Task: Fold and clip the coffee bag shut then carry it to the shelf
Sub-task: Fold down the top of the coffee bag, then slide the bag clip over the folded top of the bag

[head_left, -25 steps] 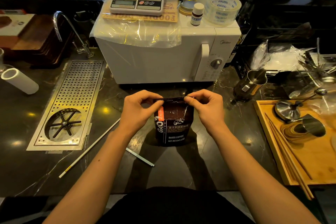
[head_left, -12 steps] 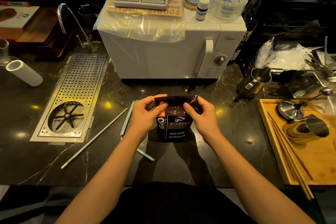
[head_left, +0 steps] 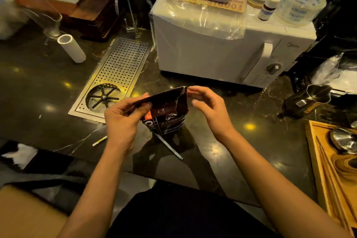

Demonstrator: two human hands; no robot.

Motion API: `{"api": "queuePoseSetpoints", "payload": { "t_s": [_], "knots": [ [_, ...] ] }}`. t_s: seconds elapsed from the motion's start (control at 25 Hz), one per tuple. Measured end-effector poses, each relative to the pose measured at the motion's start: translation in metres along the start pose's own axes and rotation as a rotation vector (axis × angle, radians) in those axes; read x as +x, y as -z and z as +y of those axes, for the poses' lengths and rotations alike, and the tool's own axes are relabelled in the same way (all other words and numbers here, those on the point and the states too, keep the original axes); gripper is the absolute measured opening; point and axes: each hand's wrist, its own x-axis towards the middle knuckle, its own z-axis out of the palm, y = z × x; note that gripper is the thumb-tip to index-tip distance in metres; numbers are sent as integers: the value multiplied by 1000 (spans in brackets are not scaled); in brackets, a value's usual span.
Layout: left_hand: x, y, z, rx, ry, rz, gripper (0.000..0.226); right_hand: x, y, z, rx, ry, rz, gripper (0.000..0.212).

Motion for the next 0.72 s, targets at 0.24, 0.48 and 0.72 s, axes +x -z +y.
{"api": "queuePoseSetpoints", "payload": {
  "t_s": [0.24, 0.48, 0.72],
  "knots": [
    [-11, 74, -5, -17, -13, 201, 31, 13, -53, 49, -722, -103, -339, 49],
    [-20, 104, -16, -25, -3, 285, 27, 31, -104, 59, -1252, -89, -709, 62],
    [-14, 113, -24, -23, 28, 225, 30, 45, -114, 52, -1370, -85, -720, 21]
  ]
}}
